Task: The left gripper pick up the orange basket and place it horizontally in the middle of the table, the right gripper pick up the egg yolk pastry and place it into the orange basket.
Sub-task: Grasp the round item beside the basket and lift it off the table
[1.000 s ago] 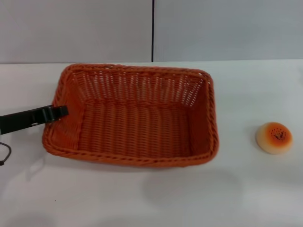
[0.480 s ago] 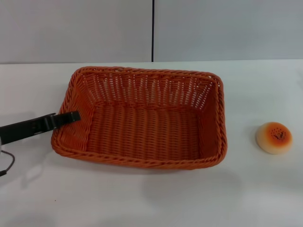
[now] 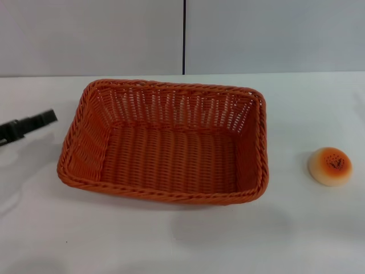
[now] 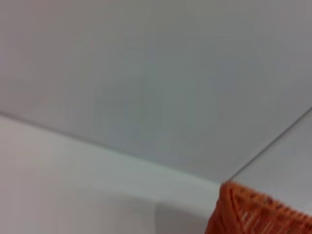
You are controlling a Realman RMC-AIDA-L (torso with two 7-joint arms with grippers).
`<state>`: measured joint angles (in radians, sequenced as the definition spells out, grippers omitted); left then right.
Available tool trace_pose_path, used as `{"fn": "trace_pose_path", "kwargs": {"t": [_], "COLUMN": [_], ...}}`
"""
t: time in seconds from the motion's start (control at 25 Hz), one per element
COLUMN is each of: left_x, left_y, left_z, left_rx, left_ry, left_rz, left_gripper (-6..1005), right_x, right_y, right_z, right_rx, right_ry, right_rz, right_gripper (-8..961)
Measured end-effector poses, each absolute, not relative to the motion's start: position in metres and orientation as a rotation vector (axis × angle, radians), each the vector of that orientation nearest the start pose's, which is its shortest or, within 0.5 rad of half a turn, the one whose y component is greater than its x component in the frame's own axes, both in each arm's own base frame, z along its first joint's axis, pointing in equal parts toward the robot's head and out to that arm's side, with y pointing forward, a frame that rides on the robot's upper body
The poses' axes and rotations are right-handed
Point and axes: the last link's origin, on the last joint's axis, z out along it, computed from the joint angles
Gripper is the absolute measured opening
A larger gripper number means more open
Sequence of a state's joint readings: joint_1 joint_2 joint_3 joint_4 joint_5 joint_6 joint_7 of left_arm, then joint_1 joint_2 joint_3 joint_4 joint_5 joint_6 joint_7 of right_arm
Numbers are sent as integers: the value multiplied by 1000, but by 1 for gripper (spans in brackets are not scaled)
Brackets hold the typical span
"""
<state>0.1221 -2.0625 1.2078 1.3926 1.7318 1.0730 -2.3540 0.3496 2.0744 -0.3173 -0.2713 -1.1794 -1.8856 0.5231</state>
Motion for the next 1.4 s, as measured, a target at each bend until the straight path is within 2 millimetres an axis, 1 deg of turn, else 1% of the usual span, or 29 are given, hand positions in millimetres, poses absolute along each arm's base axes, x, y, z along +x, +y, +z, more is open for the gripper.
{"fn": "trace_pose_path", "kwargs": {"t": [0.04,0.2,0.28,0.4,0.6,0.64,0.72,0.8,0.88,0.92,0.96,1.0,1.12,1.16,1.24,1.4], "left_x": [-314,-321,-325,-334,-342,-344,-344,-354,-354,-357,-360,-361,-362,-365,-368,-371], "left_y": [261,258,256,252,241,239,239,225,225,220,205,201,194,189,185,182], "left_z": [74,89,94,97,100,99,99,89,89,85,77,74,68,61,55,42], "left_rx": [-1925,-1928,-1926,-1899,-1872,-1862,-1862,-1802,-1802,-1781,-1729,-1712,-1688,-1667,-1653,-1639], "left_ry": [-1444,-1343,-1249,-1117,-888,-856,-856,-760,-760,-722,-649,-635,-602,-599,-596,-603], "left_rz": [-706,-856,-935,-1042,-1160,-1175,-1175,-1200,-1200,-1199,-1204,-1204,-1188,-1160,-1126,-1068], "left_gripper": [751,750,750,750,749,749,748,748,748,748,747,747,747,747,746,746], "right_x": [302,307,308,310,312,313,318,324,334,338,342,347,356,358,360,357], "right_y": [268,262,261,258,258,258,257,257,258,258,258,258,256,254,253,255], "right_z": [91,84,77,72,69,69,70,71,70,70,69,68,69,69,67,65], "right_rx": [-1506,-1505,-1504,-1517,-1543,-1547,-1557,-1571,-1606,-1619,-1630,-1636,-1629,-1629,-1649,-1785], "right_ry": [5,54,93,116,142,152,192,245,341,383,423,466,515,522,531,595], "right_rz": [1188,1195,1202,1201,1193,1190,1185,1172,1145,1134,1121,1107,1068,1055,1040,1042], "right_gripper": [711,711,711,711,711,711,711,711,711,711,711,710,710,710,710,710]}}
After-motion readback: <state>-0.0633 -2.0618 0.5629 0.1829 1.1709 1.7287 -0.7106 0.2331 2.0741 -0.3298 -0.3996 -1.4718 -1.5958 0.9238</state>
